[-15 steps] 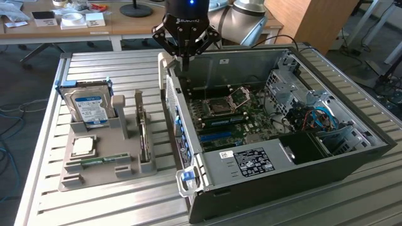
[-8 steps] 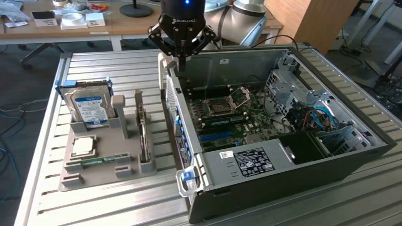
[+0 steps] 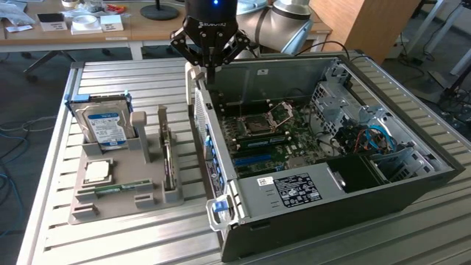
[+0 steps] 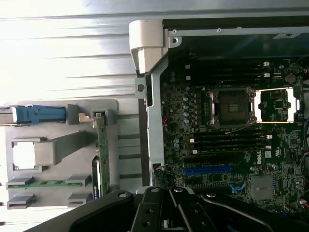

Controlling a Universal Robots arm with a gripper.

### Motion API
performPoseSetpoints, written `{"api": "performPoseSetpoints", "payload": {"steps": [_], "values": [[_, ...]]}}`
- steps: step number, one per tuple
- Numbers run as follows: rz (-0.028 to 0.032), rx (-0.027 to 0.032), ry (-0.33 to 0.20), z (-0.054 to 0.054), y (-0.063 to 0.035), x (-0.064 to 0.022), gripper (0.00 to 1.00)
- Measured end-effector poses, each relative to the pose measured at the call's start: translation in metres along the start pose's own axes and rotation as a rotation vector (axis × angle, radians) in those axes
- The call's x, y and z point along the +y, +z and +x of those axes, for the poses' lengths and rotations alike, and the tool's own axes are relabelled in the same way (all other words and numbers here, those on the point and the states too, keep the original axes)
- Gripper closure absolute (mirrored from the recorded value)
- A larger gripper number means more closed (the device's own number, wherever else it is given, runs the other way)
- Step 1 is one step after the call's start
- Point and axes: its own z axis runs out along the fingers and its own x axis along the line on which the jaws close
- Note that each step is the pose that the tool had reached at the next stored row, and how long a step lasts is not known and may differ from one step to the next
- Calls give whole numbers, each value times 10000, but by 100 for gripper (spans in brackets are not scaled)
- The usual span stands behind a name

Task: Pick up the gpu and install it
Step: 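Reach for the gpu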

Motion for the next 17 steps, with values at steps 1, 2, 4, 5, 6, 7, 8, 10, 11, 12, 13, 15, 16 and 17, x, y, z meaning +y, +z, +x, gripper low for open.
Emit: {"api": "performPoseSetpoints", "payload": {"steps": [1, 2, 4, 5, 6, 7, 8, 10, 11, 12, 13, 15, 16, 17], "values": [[0, 0, 0, 0, 0, 0, 89], [0, 0, 0, 0, 0, 0, 89], [1, 0, 2, 8, -1, -1, 89], [1, 1, 2, 17, -1, -2, 89], [0, 0, 1, 30, -1, -2, 89], [1, 0, 0, 45, -1, -3, 89], [1, 0, 0, 61, -1, -5, 89], [1, 0, 0, 88, -2, -7, 89], [0, 0, 0, 105, -2, -8, 89], [0, 0, -1, 125, -2, -10, 89], [0, 0, 0, 144, -2, -11, 89], [0, 0, 1, 180, -3, -13, 89], [0, 0, 1, 198, -3, -15, 89], [0, 0, 1, 217, -3, -16, 89]]}}
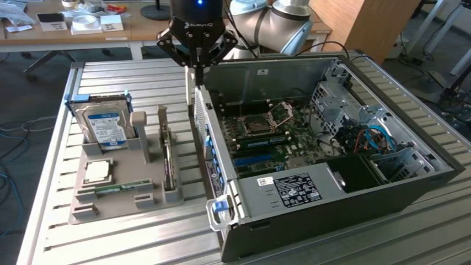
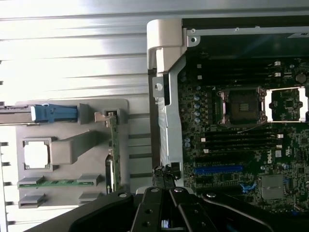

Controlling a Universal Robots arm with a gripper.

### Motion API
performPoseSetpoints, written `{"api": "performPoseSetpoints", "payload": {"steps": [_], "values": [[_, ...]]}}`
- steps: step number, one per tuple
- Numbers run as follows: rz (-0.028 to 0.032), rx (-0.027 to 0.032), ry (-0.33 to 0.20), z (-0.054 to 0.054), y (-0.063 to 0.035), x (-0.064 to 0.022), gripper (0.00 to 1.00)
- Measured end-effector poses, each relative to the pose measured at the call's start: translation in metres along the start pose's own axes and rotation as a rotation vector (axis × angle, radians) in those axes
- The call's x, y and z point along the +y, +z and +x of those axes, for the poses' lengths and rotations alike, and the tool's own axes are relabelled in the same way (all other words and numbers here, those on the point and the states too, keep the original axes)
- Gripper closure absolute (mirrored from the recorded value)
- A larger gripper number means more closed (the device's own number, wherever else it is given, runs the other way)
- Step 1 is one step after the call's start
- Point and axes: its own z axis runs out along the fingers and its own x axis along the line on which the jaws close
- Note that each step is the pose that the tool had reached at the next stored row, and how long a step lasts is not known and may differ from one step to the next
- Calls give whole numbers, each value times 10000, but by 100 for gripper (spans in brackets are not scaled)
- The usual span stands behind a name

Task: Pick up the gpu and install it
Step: 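Reach for the gpu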

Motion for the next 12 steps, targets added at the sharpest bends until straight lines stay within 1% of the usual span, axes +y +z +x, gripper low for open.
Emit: {"api": "performPoseSetpoints", "payload": {"steps": [5, 12], "values": [[0, 0, 0, 84, -1, -6, 89], [0, 0, 0, 89, -1, -7, 89]]}}
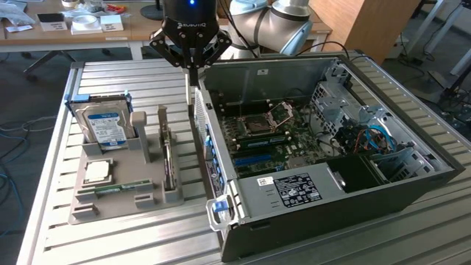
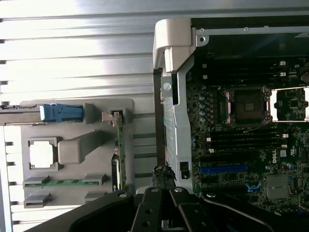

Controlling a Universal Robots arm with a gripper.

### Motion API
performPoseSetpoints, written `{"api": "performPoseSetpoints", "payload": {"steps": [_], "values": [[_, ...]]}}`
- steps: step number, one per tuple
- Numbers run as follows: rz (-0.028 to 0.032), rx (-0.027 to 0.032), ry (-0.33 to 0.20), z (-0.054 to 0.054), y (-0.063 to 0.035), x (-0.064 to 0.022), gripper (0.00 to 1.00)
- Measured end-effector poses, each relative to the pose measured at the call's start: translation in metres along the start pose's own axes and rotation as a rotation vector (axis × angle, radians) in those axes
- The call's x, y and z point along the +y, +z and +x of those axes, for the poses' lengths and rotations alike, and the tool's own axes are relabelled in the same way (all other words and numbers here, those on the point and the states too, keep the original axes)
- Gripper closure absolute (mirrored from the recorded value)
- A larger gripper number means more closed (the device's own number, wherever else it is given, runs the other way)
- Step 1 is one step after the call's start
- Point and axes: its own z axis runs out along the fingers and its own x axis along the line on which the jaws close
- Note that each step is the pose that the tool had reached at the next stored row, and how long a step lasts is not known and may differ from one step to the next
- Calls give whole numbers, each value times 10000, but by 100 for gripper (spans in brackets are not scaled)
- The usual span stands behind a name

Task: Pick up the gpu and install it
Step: 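Reach for the gpu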

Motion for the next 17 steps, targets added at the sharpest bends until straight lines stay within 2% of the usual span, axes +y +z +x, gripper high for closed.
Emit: {"api": "performPoseSetpoints", "payload": {"steps": [9, 14, 17], "values": [[0, -1, 0, 2, 0, 0, 89], [0, 0, 0, 90, -2, -7, 89], [-1, 0, 0, 106, -2, -8, 89]]}}
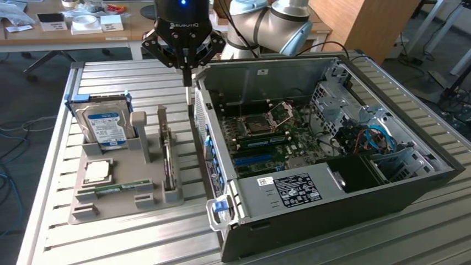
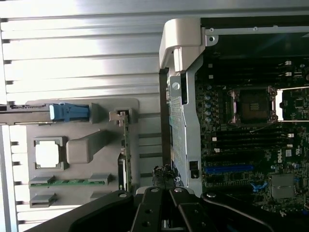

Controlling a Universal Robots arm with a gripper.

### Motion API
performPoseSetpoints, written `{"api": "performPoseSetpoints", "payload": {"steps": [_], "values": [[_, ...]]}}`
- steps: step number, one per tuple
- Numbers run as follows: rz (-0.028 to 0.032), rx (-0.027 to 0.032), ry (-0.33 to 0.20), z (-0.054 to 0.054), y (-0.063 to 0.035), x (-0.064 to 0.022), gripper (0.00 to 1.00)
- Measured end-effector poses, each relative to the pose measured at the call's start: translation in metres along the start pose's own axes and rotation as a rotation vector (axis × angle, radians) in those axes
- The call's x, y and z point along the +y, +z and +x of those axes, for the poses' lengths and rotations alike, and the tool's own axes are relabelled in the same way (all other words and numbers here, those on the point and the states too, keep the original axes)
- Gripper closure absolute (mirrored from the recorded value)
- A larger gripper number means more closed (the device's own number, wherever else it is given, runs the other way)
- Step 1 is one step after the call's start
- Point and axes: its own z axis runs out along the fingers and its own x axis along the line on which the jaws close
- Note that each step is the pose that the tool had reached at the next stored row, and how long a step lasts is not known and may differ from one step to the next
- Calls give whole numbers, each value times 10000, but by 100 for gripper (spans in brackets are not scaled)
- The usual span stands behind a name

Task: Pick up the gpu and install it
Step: 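Reach for the gpu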

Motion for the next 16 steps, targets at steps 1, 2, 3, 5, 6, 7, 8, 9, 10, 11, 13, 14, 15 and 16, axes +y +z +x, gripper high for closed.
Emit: {"api": "performPoseSetpoints", "payload": {"steps": [1, 2, 3, 5, 6, 7, 8, 9, 10, 11, 13, 14, 15, 16], "values": [[1, 0, -1, 0, 0, 0, 89], [0, 0, -1, 0, 0, 0, 89], [1, 0, 0, 0, 0, 0, 89], [0, 0, 0, 1, 0, 0, 89], [1, 0, 1, 5, 0, -1, 89], [1, 0, 3, 15, 0, -1, 89], [1, 0, 2, 26, 0, -2, 89], [1, 1, 0, 39, -1, -3, 89], [2, 1, 0, 52, -1, -4, 89], [0, -1, 0, 63, 0, -5, 89], [1, 0, 0, 69, -1, -5, 89], [0, 0, -1, 69, 0, -5, 89], [1, 0, -1, 69, -1, -5, 89], [1, 0, -1, 69, -1, -5, 89]]}}
